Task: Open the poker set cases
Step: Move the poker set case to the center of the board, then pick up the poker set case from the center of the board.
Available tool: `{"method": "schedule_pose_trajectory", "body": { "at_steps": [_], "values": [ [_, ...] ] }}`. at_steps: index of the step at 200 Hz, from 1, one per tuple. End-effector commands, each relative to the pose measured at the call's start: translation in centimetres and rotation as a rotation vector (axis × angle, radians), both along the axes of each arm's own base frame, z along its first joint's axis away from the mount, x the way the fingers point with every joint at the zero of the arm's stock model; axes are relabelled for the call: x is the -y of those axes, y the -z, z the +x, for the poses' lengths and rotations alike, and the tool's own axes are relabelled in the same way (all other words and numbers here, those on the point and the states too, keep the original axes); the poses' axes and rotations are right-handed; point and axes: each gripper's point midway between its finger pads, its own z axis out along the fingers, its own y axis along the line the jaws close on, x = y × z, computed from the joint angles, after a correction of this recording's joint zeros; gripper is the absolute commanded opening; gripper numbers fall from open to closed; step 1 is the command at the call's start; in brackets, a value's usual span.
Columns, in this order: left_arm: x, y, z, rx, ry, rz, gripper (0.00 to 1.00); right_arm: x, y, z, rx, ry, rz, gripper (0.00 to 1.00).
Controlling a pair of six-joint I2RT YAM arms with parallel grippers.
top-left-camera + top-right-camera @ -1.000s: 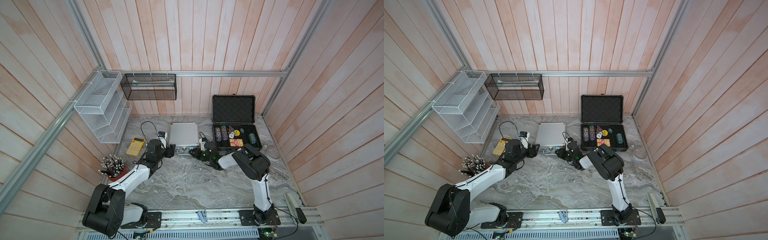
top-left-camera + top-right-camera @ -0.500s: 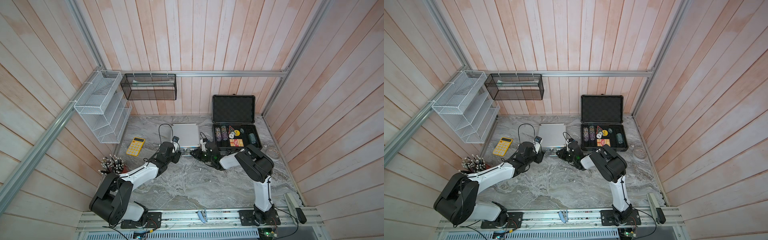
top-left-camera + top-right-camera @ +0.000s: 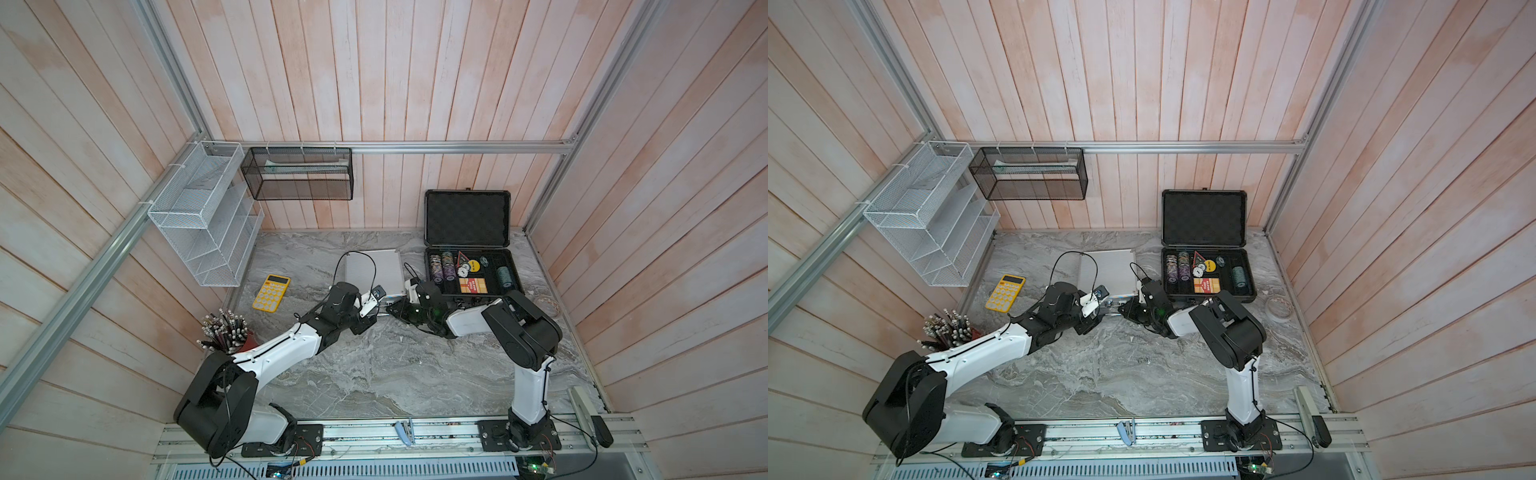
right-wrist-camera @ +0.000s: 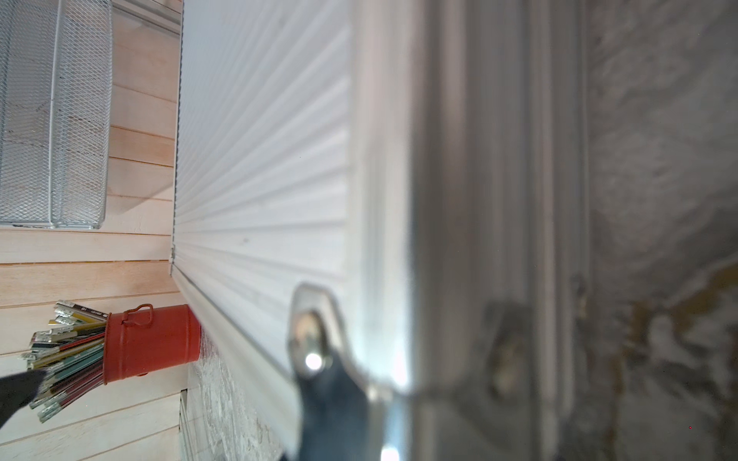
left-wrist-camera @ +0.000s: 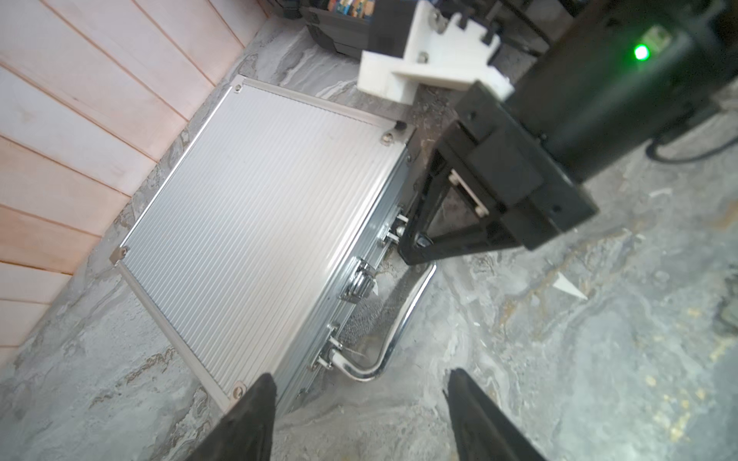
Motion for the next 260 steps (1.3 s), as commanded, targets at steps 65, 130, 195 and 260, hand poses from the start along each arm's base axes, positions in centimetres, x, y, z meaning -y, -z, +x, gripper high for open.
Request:
{"method": "schedule_pose_trajectory", "body": {
  "at_steps": [65,130,195,260],
  "values": [
    [1.9,3.7,-0.5,-0.03,0.251,0.209,0.69,-0.4,-5.8,0.9,0.155,-0.073,0.079,0.07],
    [2.9,6.0,1.7,-0.043,0.288,0.255,0.62,-0.4,-6.1,0.7,0.162,-0.085,0.087,0.07],
    [1.6,7.7,2.7,-0.091,0.273,0.305,0.48,-0.6,-6.9,0.9,0.166,-0.083,0.117,0.07],
    [1.7,8.6,3.1,-0.128,0.275,0.287,0.24,0.2,-6.1,0.6,0.14,-0.064,0.115,0.07]
  ]
}}
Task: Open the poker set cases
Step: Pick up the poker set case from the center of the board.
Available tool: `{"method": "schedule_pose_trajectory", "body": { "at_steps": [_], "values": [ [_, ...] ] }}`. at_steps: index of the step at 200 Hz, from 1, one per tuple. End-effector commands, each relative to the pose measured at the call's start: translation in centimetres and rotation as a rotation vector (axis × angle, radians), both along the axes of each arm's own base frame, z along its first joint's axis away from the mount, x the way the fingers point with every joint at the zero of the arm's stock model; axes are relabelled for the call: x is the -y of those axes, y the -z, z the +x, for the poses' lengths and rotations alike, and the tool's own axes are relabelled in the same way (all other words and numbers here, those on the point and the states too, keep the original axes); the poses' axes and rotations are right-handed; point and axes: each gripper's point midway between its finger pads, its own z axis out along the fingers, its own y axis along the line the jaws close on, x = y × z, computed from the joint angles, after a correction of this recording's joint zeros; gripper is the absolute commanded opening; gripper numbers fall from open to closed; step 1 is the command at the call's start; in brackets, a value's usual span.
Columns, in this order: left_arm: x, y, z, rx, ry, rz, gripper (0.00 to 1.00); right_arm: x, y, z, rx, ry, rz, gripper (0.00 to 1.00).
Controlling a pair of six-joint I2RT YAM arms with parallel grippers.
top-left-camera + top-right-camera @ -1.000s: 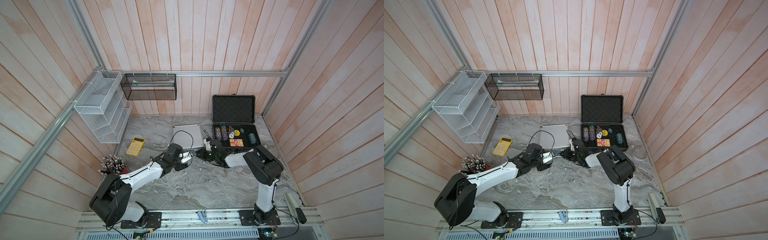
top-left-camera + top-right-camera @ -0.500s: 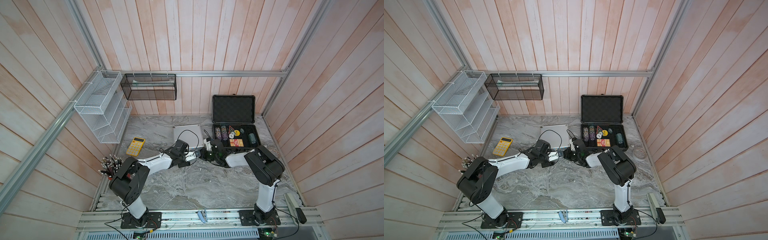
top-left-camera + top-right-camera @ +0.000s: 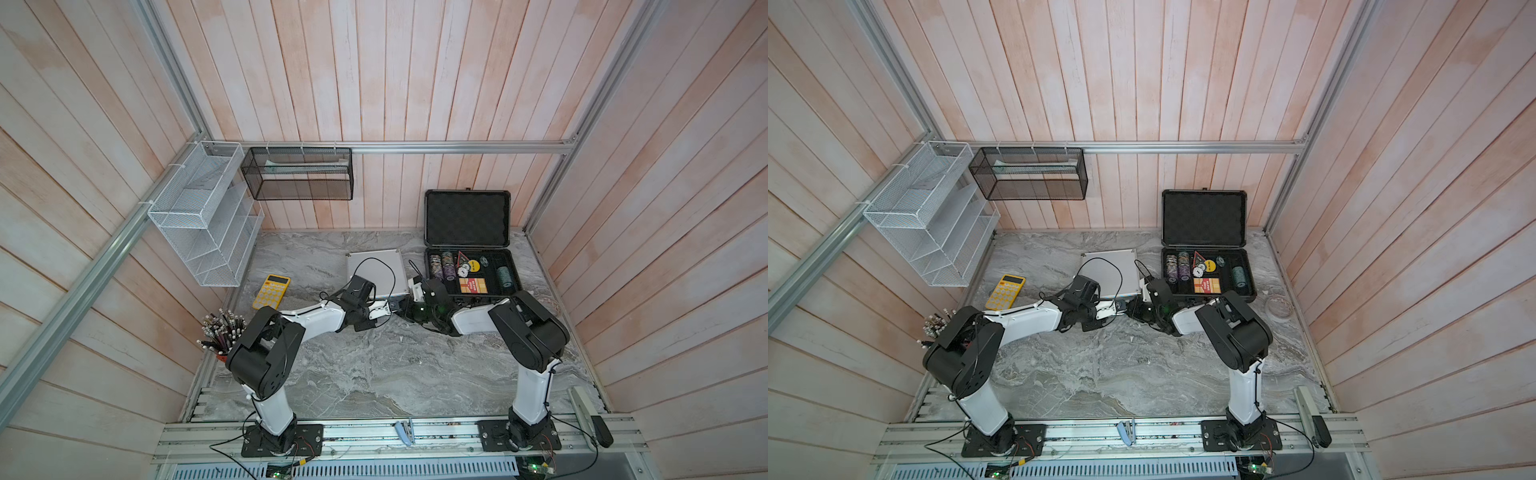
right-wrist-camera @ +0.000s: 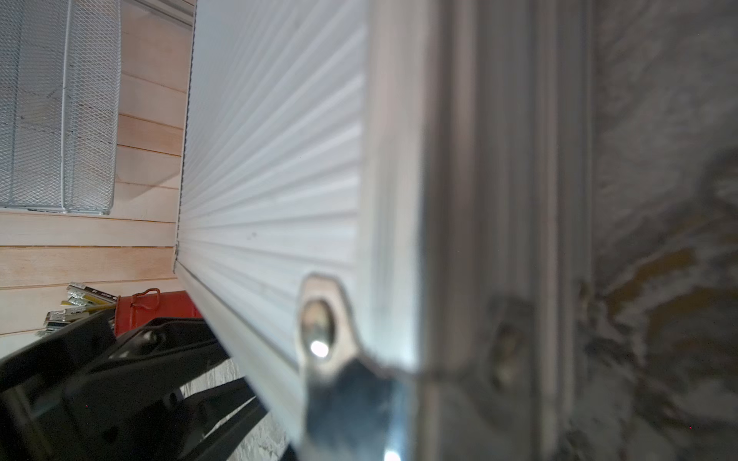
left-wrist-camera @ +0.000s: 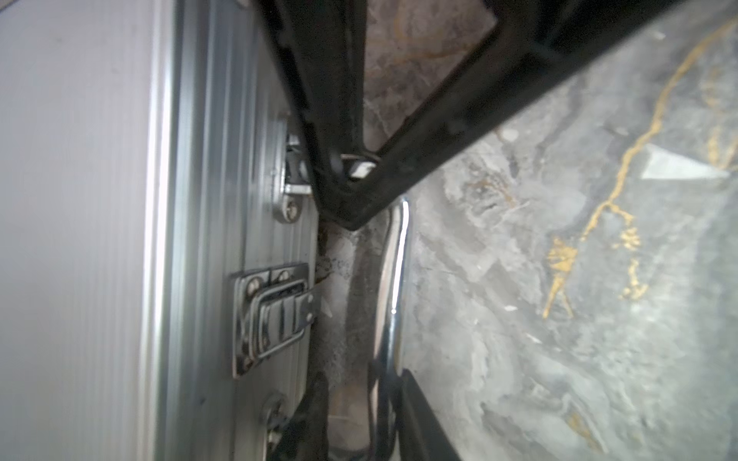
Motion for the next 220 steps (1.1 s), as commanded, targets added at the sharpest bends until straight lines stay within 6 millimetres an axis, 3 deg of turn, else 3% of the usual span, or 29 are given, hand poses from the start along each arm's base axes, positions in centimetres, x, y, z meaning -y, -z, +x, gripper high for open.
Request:
{"method": "schedule_pose_trajectory", "body": {
  "at_steps": [1,59,98,125,130,152,195,220],
  "values": [
    [0.1,0.6,0.4,-0.024,-0.005,-0.003,0.24,-0.9,-5.6,0.9,0.137,-0.03,0.116,0.07],
    [1.1,-0.8,0.6,-0.027,0.013,-0.045,0.0,-0.5,-5.3,1.0,0.125,-0.019,0.104,0.12],
    [1.6,-2.5,1.1,-0.014,0.016,-0.093,0.0,0.8,-4.8,0.9,0.12,0.011,0.074,0.3],
    [2.2,-3.4,1.3,-0.019,0.017,-0.138,0.0,2.1,-5.2,1.0,0.133,0.04,0.053,0.35],
    [2.3,-3.6,1.4,-0.017,0.019,-0.146,0.0,2.4,-5.3,1.0,0.136,0.046,0.046,0.39],
    [3.0,-4.9,1.8,-0.019,0.017,-0.186,0.0,3.5,-5.5,0.9,0.147,0.068,0.022,0.4],
    [4.5,-9.2,2.4,-0.04,0.027,-0.338,0.0,6.3,-5.2,0.2,0.128,0.12,0.013,0.39],
    [5.1,-10.8,2.3,-0.079,0.035,-0.417,0.0,7.7,-6.3,-0.2,0.162,0.133,0.007,0.38]
  ]
}}
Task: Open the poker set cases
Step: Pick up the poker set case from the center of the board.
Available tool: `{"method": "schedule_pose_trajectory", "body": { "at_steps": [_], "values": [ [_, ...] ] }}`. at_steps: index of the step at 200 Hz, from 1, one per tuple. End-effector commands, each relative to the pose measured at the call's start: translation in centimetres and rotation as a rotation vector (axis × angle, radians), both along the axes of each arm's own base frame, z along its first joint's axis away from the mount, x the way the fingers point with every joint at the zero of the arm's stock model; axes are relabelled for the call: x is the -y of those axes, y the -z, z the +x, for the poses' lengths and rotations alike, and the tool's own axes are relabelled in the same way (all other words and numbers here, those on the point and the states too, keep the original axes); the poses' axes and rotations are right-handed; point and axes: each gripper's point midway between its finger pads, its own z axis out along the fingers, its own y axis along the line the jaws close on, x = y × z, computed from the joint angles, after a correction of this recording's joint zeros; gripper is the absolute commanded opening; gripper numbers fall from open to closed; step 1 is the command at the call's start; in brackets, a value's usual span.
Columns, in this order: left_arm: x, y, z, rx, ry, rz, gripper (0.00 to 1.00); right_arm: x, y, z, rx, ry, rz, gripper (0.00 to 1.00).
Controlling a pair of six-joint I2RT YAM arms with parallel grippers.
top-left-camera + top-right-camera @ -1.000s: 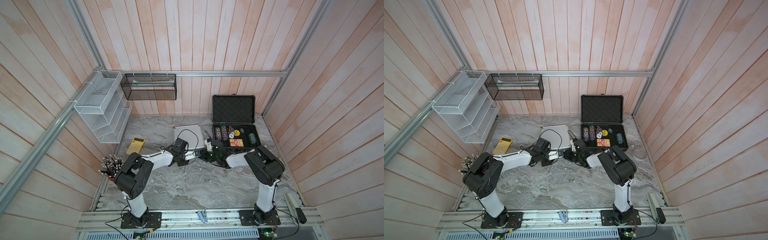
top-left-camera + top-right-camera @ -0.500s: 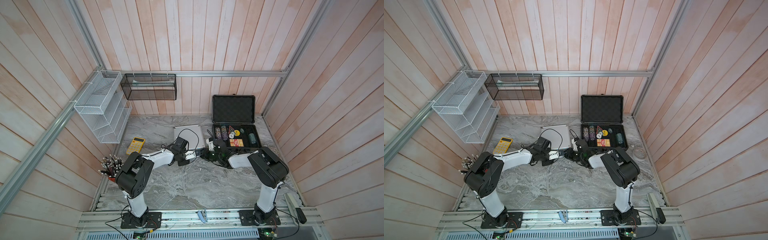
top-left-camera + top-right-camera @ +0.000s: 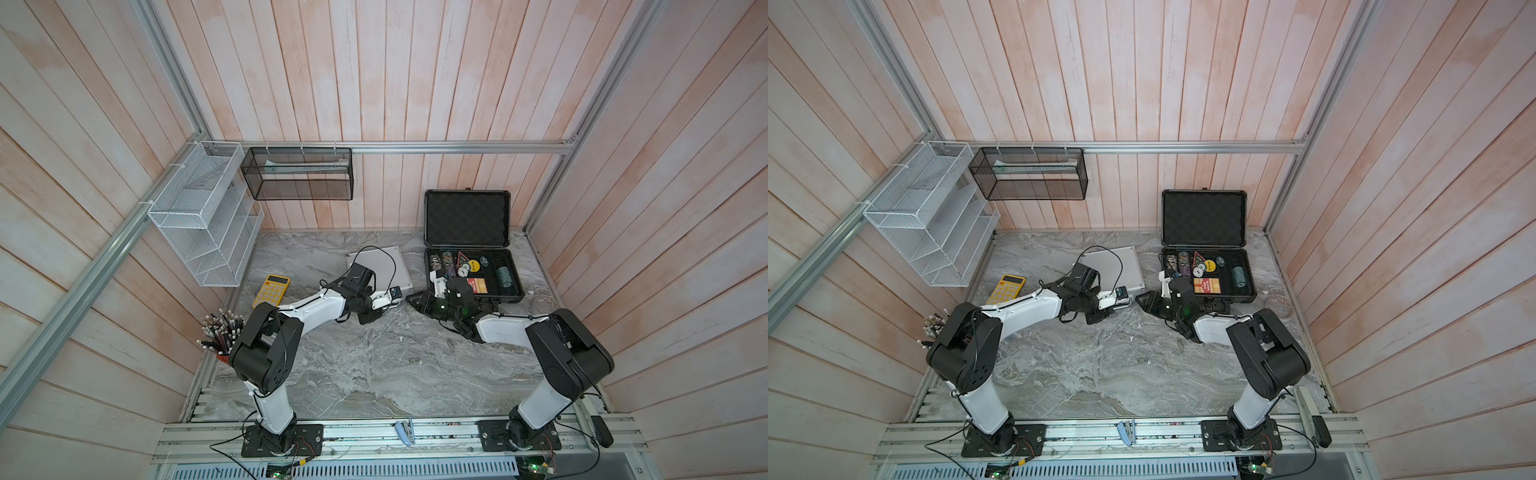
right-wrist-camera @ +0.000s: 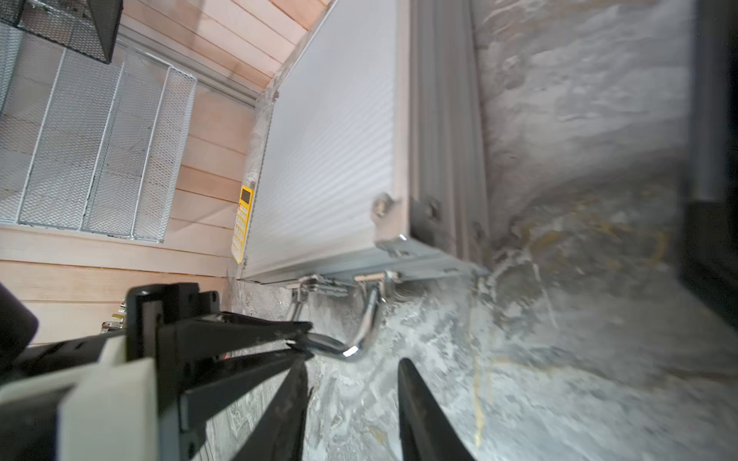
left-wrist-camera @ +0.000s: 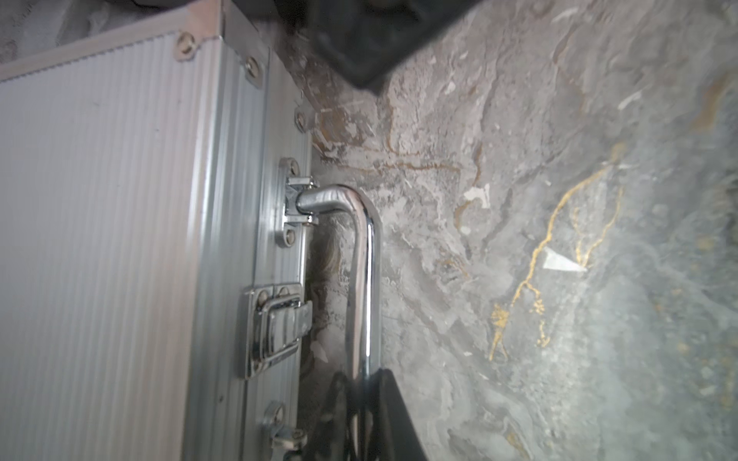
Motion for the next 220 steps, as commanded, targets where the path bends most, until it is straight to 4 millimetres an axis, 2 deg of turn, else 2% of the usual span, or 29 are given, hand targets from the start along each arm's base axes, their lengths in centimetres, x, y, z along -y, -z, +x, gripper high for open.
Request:
{"method": "schedule_pose_trajectory", "body": {
  "at_steps": [1,26,40,76,119,157,185,220],
  "values": [
    [2.5,-7.1,1.7,0.069,0.012,-0.223,0.0,1.3,-1.1,-0.1,0.038,0.019,-0.018,0.38],
    [3.0,-8.0,1.7,0.028,0.013,-0.274,0.0,1.6,-2.2,-0.3,0.071,0.017,-0.03,0.37],
    [3.1,-8.4,1.9,0.021,0.001,-0.298,0.0,2.0,-1.4,-0.8,0.037,0.025,-0.052,0.37],
    [3.8,-10.4,2.1,-0.016,-0.007,-0.401,0.0,1.5,-1.4,-0.9,0.01,0.041,0.034,0.37],
    [3.9,-12.7,2.3,-0.032,-0.017,-0.466,0.0,-0.1,-1.3,-1.5,0.026,-0.012,0.08,0.37],
    [3.5,-13.3,2.6,-0.027,-0.031,-0.479,0.0,-1.7,-0.4,-1.8,-0.001,-0.04,0.13,0.37],
    [3.6,-14.3,2.7,-0.018,-0.035,-0.497,0.0,-3.0,-0.7,-1.7,-0.006,-0.04,0.196,0.37],
    [3.6,-15.8,2.6,-0.004,-0.036,-0.526,0.0,-3.9,-2.0,-0.8,0.037,-0.026,0.275,0.37]
  ]
}}
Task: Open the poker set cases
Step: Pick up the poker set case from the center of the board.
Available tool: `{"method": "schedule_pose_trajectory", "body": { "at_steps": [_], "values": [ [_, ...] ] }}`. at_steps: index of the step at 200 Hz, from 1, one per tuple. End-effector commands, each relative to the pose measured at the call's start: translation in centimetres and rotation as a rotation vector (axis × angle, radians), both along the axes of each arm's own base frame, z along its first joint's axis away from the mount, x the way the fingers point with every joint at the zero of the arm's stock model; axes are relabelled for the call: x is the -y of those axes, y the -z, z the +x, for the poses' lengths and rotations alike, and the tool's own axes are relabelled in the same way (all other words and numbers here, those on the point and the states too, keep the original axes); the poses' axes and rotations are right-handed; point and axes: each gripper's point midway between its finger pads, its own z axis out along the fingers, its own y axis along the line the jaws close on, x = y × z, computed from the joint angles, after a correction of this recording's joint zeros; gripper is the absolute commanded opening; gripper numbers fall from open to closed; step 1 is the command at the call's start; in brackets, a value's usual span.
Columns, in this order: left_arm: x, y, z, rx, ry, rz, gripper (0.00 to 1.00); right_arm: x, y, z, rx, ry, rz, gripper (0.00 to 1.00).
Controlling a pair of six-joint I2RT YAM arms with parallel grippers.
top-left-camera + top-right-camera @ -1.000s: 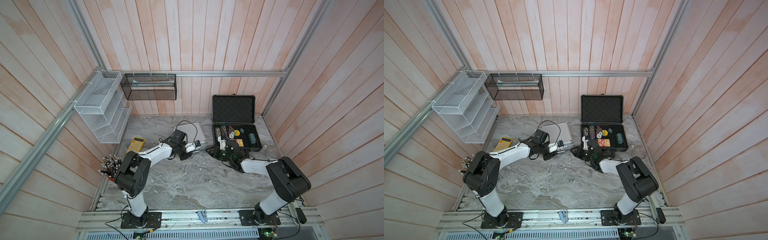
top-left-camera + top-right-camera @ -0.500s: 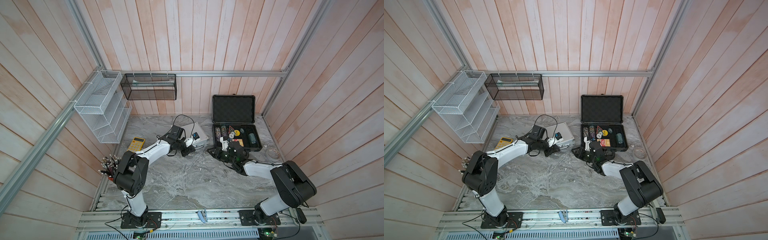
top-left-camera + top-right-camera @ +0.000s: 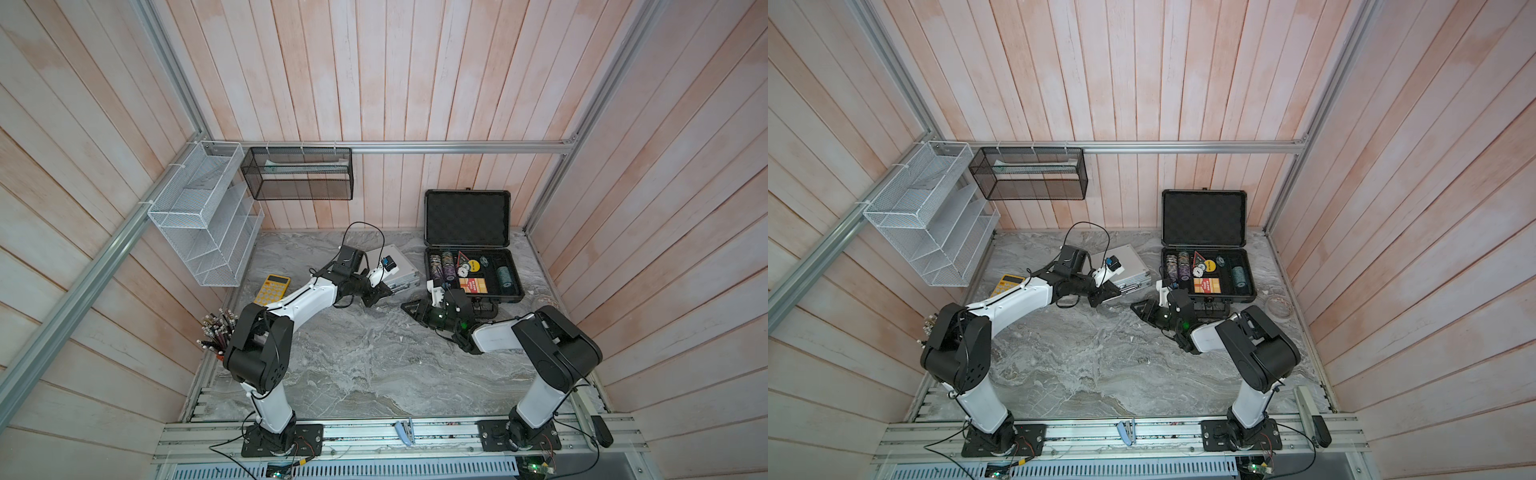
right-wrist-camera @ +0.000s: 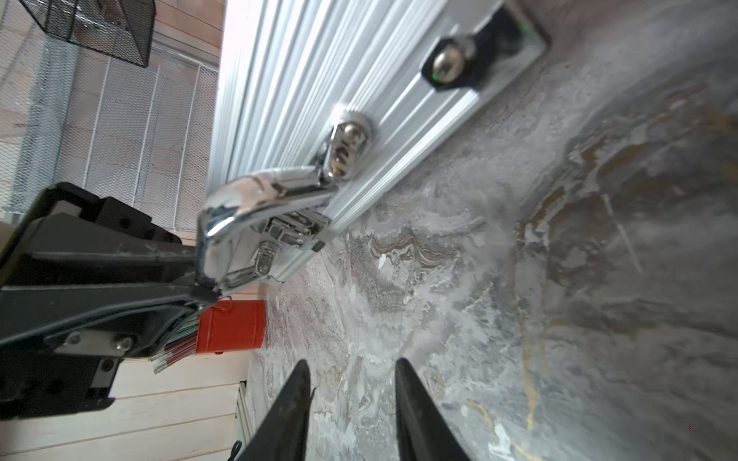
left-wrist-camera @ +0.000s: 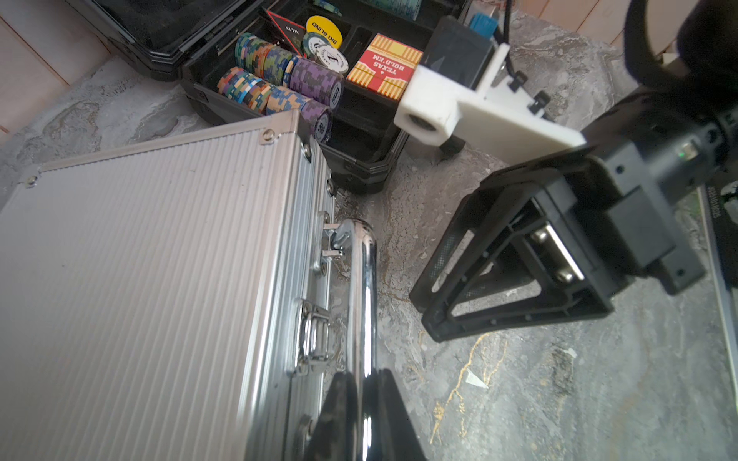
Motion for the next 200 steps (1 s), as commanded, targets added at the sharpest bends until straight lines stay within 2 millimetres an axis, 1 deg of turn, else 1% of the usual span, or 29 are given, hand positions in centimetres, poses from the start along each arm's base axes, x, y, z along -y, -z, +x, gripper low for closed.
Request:
{"method": "schedule_pose_trajectory", "body": {
  "at_steps": [1,41,87,106,122,141,173,200],
  "values": [
    [1.4,-8.9,1.0,0.188,0.037,-0.172,0.0,-1.0,-2.8,1.2,0.071,0.015,0.109,0.37],
    [1.5,-9.7,0.9,0.188,0.031,-0.189,0.0,-1.4,-3.4,2.1,0.091,0.038,0.153,0.4],
    [1.5,-10.0,0.7,0.186,0.033,-0.203,0.0,-2.3,-3.7,3.0,0.096,0.043,0.185,0.44],
    [1.5,-10.1,0.6,0.187,0.033,-0.204,0.0,-2.6,-4.2,3.6,0.109,0.047,0.197,0.45],
    [1.5,-10.0,0.6,0.184,0.033,-0.204,0.0,-2.9,-4.6,4.0,0.117,0.047,0.203,0.46],
    [1.5,-10.0,0.6,0.18,0.032,-0.205,0.0,-3.1,-4.3,4.3,0.112,0.047,0.193,0.46],
    [1.5,-10.0,0.5,0.178,0.032,-0.208,0.0,-3.4,-4.0,4.4,0.101,0.049,0.215,0.44],
    [1.5,-9.9,0.5,0.175,0.034,-0.209,0.0,-3.6,-4.2,4.5,0.111,0.051,0.23,0.43]
  ]
}}
